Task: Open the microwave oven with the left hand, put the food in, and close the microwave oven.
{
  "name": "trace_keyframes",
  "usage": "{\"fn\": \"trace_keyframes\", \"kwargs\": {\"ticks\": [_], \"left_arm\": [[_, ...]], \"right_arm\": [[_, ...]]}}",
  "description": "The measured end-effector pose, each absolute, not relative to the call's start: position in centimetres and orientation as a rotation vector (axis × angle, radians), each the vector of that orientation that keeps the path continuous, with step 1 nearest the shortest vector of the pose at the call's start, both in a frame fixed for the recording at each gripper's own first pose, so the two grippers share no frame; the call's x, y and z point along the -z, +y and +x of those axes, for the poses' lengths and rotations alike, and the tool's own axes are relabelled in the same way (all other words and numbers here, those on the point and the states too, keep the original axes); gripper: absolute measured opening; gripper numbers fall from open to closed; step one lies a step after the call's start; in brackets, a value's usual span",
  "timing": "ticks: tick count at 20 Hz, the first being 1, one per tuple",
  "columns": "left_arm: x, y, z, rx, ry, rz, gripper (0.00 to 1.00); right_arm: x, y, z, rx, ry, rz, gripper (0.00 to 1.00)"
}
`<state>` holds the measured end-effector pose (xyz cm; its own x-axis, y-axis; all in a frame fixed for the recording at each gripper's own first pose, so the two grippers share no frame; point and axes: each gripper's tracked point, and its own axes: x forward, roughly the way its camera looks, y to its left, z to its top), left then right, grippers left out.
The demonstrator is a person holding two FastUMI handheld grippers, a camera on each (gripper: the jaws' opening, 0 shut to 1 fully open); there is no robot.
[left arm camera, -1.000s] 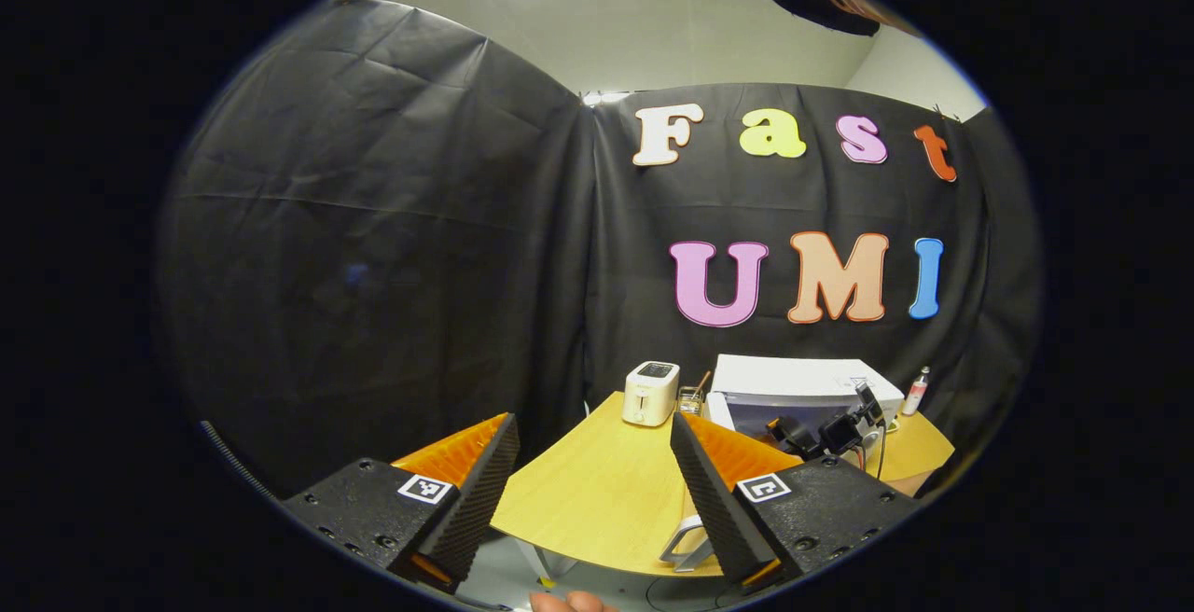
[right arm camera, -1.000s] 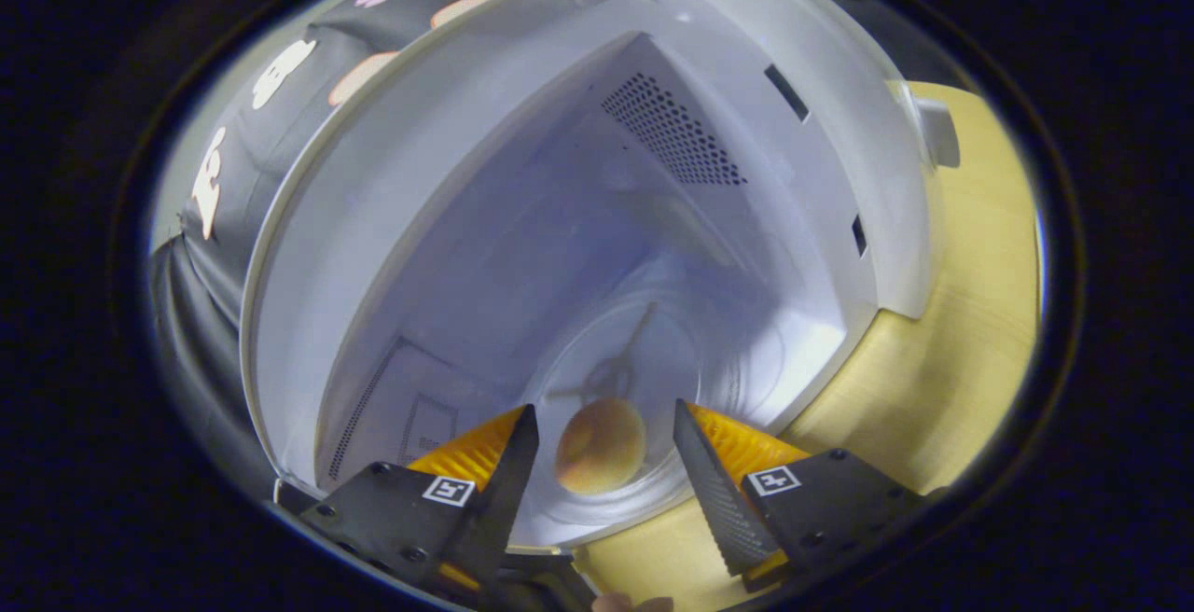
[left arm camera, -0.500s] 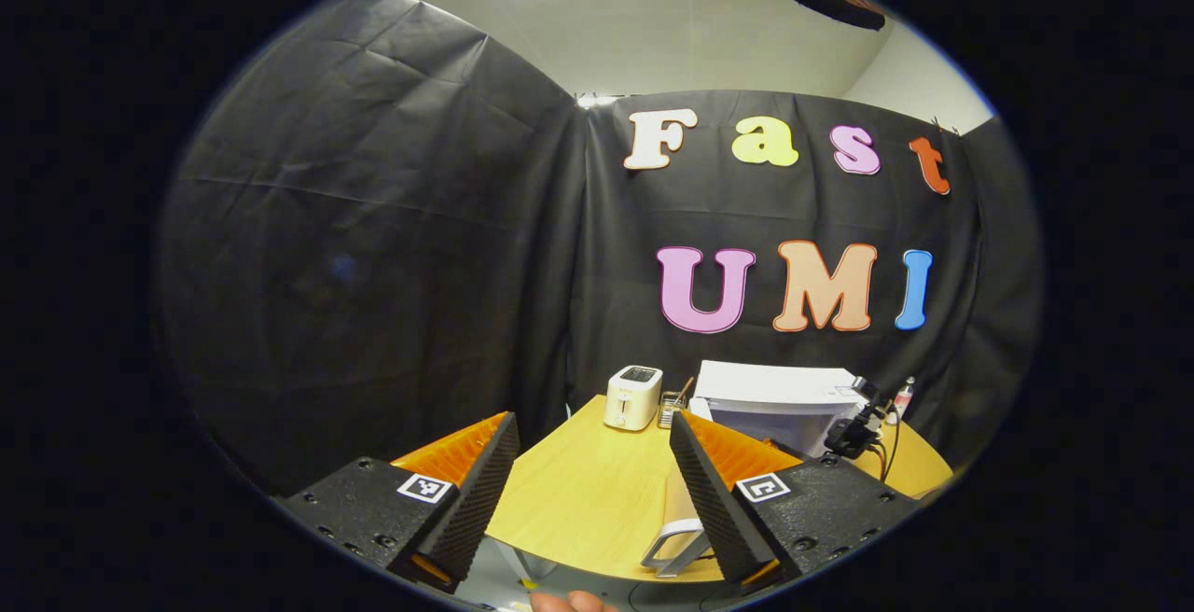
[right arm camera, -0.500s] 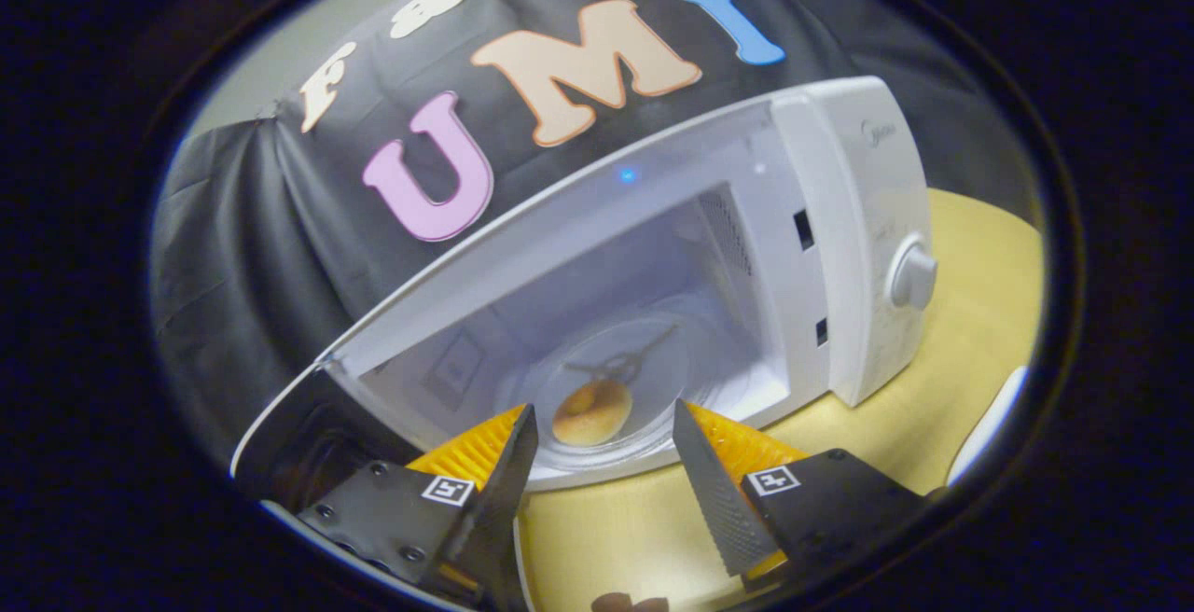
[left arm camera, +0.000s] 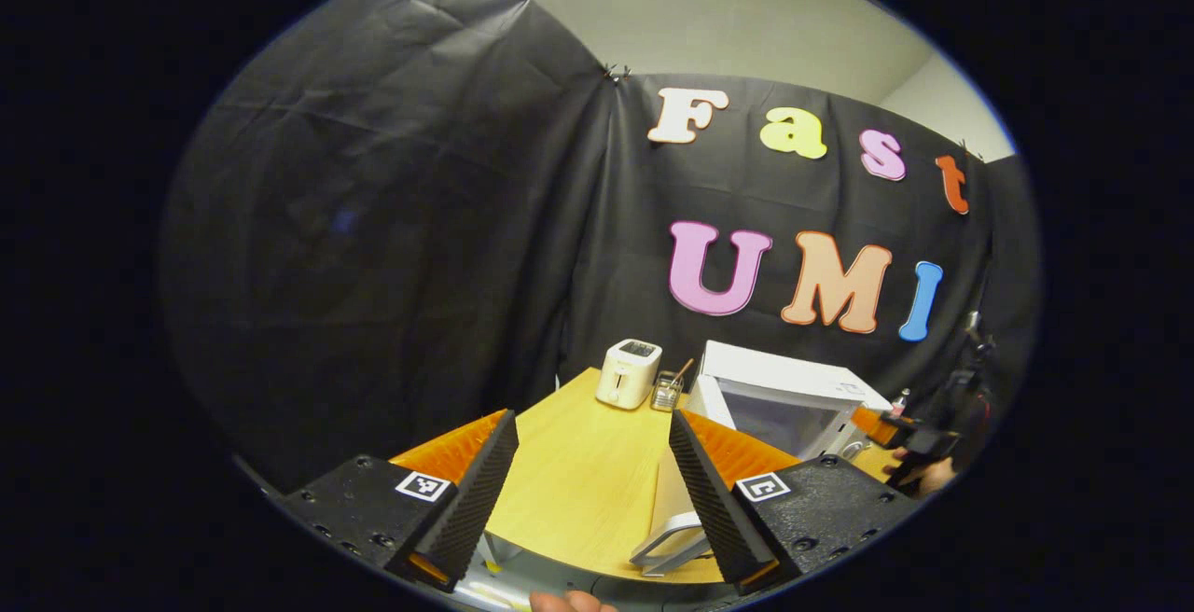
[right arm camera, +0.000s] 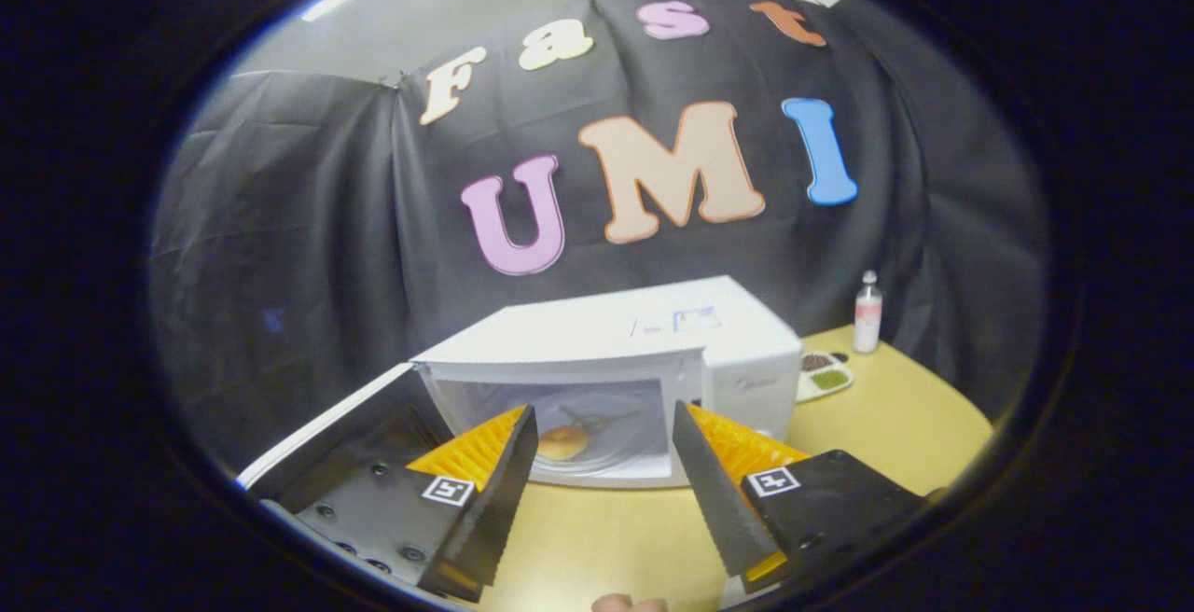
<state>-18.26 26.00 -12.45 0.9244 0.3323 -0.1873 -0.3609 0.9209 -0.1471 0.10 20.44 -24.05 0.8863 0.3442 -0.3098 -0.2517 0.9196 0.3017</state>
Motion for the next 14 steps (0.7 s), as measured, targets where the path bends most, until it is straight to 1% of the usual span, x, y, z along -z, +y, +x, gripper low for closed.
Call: {"fn": "trace_keyframes", "kwargs": {"ticks": [1,2,4,5,6,7,8,10,11,12,14], "left_arm": [[13.6,26.3,-18.1,-0.367,0.18,-0.201,0.92],[14.7,26.7,-17.9,-0.377,0.194,-0.221,0.92],[16.9,27.2,-17.7,-0.392,0.234,-0.259,0.99],[18.1,26.4,-17.6,-0.356,0.26,-0.291,0.95],[19.5,25.4,-17.6,-0.32,0.302,-0.33,0.95],[20.9,25.1,-17.7,-0.319,0.347,-0.352,0.98],[23.1,25.3,-17.7,-0.346,0.416,-0.368,0.8],[27.7,27.1,-18.8,-0.448,0.582,-0.385,0.27],[30.4,26.8,-19.0,-0.429,0.628,-0.436,0.01],[30.9,24.8,-19.0,-0.376,0.651,-0.518,0.01],[31.7,22.7,-19.0,-0.323,0.666,-0.554,0.01]], "right_arm": [[23.0,19.3,0.0,-0.302,0.361,0.264,0.8],[21.8,18.2,0.2,-0.287,0.343,0.268,0.8],[18.9,15.9,0.1,-0.269,0.296,0.247,0.8],[17.6,14.8,0.0,-0.267,0.271,0.232,0.8],[16.2,14.0,0.1,-0.265,0.247,0.219,0.79],[14.8,13.2,0.0,-0.261,0.222,0.208,0.8],[13.4,12.6,0.1,-0.256,0.202,0.197,0.8],[11.0,11.2,-0.1,-0.25,0.159,0.185,0.8],[10.0,10.7,-0.1,-0.248,0.14,0.177,0.79],[9.2,10.4,-0.3,-0.246,0.124,0.163,0.79],[8.2,9.7,-0.4,-0.241,0.097,0.118,0.79]]}}
